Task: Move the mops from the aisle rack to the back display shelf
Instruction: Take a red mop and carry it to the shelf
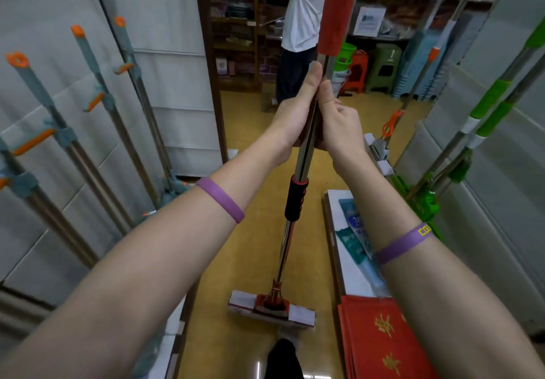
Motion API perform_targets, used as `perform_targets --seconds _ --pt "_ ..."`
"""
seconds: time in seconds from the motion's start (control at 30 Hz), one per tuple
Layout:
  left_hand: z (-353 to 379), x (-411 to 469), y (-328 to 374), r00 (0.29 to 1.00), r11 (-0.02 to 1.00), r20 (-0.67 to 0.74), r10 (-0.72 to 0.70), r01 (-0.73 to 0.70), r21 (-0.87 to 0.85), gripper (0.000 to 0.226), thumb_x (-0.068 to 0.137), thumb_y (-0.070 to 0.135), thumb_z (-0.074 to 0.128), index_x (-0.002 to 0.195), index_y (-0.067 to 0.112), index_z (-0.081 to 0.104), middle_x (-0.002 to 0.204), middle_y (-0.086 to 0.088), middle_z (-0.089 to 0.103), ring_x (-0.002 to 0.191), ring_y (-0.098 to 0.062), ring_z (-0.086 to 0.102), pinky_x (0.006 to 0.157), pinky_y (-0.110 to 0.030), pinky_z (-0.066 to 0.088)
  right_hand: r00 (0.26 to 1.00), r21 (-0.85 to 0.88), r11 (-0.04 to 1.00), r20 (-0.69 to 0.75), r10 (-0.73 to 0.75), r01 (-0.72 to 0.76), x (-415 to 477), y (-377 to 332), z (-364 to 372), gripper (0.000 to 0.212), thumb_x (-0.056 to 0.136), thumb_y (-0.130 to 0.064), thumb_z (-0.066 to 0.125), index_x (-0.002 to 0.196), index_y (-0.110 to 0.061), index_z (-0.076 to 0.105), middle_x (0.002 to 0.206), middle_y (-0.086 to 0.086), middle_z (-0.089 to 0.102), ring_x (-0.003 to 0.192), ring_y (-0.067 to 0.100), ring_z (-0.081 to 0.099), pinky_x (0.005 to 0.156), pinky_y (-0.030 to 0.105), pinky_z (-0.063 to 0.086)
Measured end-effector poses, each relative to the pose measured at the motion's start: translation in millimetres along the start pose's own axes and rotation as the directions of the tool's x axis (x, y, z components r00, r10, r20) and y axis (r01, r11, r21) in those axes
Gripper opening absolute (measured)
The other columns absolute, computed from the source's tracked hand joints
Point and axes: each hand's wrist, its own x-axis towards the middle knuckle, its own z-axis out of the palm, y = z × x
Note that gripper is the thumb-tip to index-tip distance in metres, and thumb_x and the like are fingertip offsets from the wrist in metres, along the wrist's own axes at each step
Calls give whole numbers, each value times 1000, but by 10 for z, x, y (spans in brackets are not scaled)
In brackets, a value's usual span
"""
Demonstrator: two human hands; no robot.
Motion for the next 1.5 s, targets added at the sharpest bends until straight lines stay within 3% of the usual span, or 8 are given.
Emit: perform_targets --seconds 0.1,0.23,0.43,0.53,0.77,0.93,1.1,1.5 --pt "-9 510 68 999 999 -32 -15 16 28 90 63 92 39 105 21 74 101 0 76 97 -16 71 83 -38 56 999 49 999 41 12 -14 520 72 37 52 84 -78 44 65 -40 75 91 -2 77 96 18 72 91 46 57" --pt "-3 1252 200 996 999 -86 -15 18 36 63 81 82 37 93 28 67 101 -2 74 96 -17 69 91 -42 53 997 7 999 71 32 -33 1368 185 99 60 90 -74 40 76 -26 73 89 2 77 93 20 72 89 45 58" --pt "-32 2244 379 992 999 -126 -20 24 32 56 84 79 37 84 31 66 93 0 75 91 -18 71 85 -43 56 994 -47 999 104 31 -26 2445 267 207 69 83 -82 33 76 -26 71 88 1 76 93 23 71 90 46 57" --pt "-54 2676 440 991 1000 -130 -11 14 22 51 86 77 38 79 33 63 84 3 73 81 -13 69 68 -34 55 992 -46 999 121 24 -19 2900 329 254 60 90 -76 35 75 -28 68 90 1 76 95 22 71 93 45 55" --pt "-241 3744 411 992 999 -130 -1 7 46 57 86 78 36 86 32 69 91 2 76 90 -14 71 78 -38 55 995 -37 998 86 51 -48 3920 532 522 82 67 -90 33 80 -21 74 83 1 77 91 22 72 90 48 56" --pt "-419 4570 316 996 998 -91 12 -7 58 65 84 81 35 95 28 72 95 0 76 93 -16 71 90 -44 55 998 -67 998 56 20 -16 4613 727 744 64 91 -74 35 84 -24 74 86 -1 77 90 14 72 89 45 58" --pt "-617 5359 324 998 999 -63 -12 15 39 77 80 83 38 102 19 74 95 -3 76 92 -18 72 91 -45 55 998 -74 997 54 33 -29 5268 769 920 68 99 -62 36 88 -5 73 82 5 76 85 18 74 88 47 58" --pt "-580 6671 429 999 999 31 14 -16 52 70 83 79 39 95 20 75 96 -5 76 91 -18 72 92 -45 55 999 -153 988 -42 5 -11 6594 1084 943 78 82 -83 29 84 -20 75 86 4 77 92 22 72 89 49 56"
